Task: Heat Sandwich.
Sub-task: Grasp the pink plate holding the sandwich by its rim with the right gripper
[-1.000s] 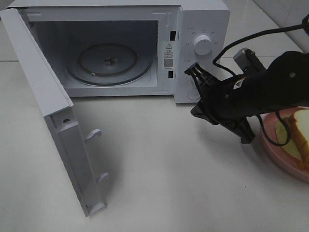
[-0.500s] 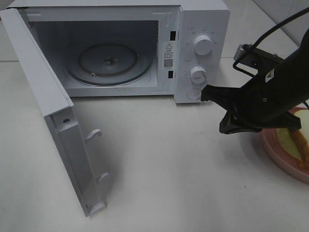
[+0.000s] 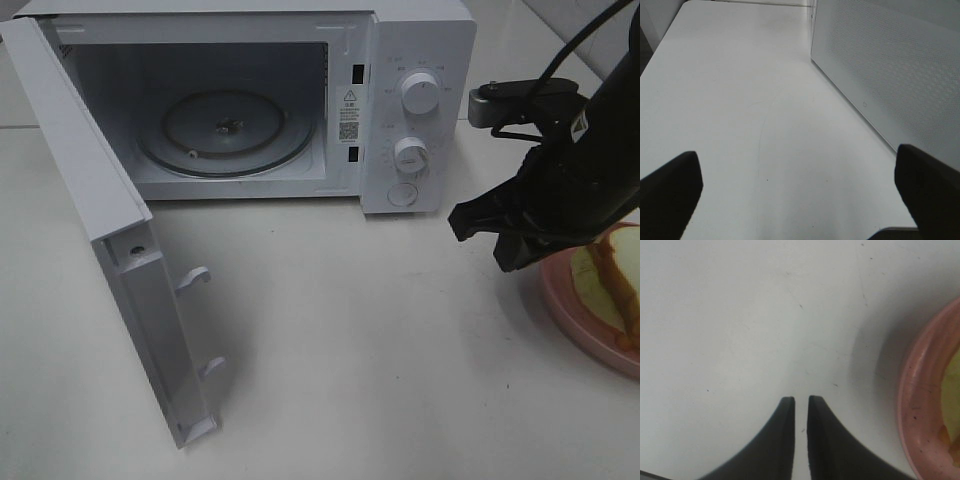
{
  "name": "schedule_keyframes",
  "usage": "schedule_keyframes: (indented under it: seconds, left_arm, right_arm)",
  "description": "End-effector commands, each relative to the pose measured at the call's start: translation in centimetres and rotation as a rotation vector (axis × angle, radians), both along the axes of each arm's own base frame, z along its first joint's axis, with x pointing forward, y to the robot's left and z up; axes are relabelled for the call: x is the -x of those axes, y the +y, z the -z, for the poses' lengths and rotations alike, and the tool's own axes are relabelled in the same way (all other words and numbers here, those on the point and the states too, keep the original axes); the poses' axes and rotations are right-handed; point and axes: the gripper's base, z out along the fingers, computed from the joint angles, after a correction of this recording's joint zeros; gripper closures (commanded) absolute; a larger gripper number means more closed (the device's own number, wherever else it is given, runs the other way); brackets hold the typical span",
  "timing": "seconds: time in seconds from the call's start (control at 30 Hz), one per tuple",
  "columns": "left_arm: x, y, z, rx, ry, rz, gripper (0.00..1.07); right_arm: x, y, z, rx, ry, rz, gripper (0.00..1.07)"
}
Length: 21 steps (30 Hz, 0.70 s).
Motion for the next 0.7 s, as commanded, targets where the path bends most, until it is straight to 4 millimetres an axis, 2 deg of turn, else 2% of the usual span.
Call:
schedule_keyframes:
  seconds: [0.03,0.1,0.13,0.2,0.23,0.27,0.3,0.33,0.37,0.4,0.7]
  left_arm:
    - [0.0,-0.1,0.0,0.009,-0.007,-0.003,0.09]
    - [0.0,-0.1,0.0,0.009,-0.007,-0.003,0.09]
    - [0.0,-0.1,0.0,0.009,-0.007,-0.003,0.09]
    - [0.0,-0.1,0.0,0.009,-0.007,-0.003,0.09]
    - [0.0,-0.1,0.0,0.009,-0.007,-0.003,0.09]
    - [0.0,-0.1,0.0,0.009,-0.007,-0.003,0.09]
    - [0.0,-0.1,0.0,0.009,-0.007,-0.003,0.09]
    - [0.0,-0.1,0.0,0.009,-0.007,-0.003,0.09]
    - [0.0,-0.1,0.0,0.009,-0.007,-0.003,0.09]
    - [0.0,-0.1,0.0,0.009,-0.007,-0.003,0.09]
    - [0.0,-0.1,0.0,0.009,-0.007,-0.003,0.09]
  right_arm:
    - [-0.2,-1.2,-0.4,0.027,0.015,0.018,0.93]
    - [-0.5,-2.4,-0.4,0.038,0.027,0.042,0.83]
    - [-0.5,-2.4,-0.4,0.038,0.027,0.042,0.83]
    - [-0.6,-3.1,-0.4,0.044,0.028,0.038,0.7]
    - [-0.7,-3.6,-0.4,0.062,0.021,0.005,0.5]
    - [-0.8,-3.7,-0.4,0.075,0.016,-0.019,0.39]
    - [-0.8,-3.7,-0.4,0.075,0.016,-0.019,0.39]
    - [-0.9,-3.9,-0.4,0.086,0.013,-0.034,0.28]
    - [-0.9,-4.2,-0.4,0.103,0.009,-0.054,0.11]
    - [-0.9,-4.2,-0.4,0.11,0.008,-0.061,0.04]
    - [-1.2,-4.1,-0.2,0.096,0.003,-0.022,0.07]
